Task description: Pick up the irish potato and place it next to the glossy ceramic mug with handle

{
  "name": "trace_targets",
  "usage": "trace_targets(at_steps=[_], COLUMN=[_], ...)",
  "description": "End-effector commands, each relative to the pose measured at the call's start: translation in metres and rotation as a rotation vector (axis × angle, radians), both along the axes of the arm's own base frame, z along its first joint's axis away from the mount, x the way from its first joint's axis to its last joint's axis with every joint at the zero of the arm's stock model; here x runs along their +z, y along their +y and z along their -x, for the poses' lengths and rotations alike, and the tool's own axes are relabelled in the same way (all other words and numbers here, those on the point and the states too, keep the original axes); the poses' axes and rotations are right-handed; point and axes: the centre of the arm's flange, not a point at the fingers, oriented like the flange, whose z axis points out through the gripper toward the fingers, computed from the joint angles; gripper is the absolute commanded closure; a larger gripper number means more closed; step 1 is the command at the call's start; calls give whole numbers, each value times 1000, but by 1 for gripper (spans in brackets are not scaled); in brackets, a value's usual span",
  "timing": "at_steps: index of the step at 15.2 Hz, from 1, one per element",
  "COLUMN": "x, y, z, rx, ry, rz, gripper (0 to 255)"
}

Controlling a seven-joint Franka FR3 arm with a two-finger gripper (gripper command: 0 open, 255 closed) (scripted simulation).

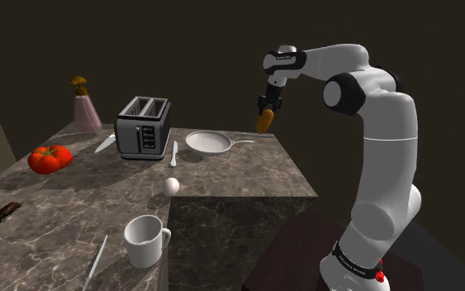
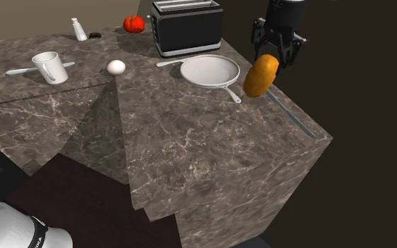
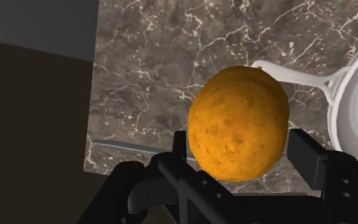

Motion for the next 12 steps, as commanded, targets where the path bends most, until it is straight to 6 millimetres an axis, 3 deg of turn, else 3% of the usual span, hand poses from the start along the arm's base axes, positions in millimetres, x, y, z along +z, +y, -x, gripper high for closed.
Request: trace_targets(at_steps=[1,2,12], x=[12,16,16], y=[0,0,132], z=[1,1,-4], rx=[0,0,0], ry=[0,0,0], rz=[0,0,0], gripper=[255,255,255])
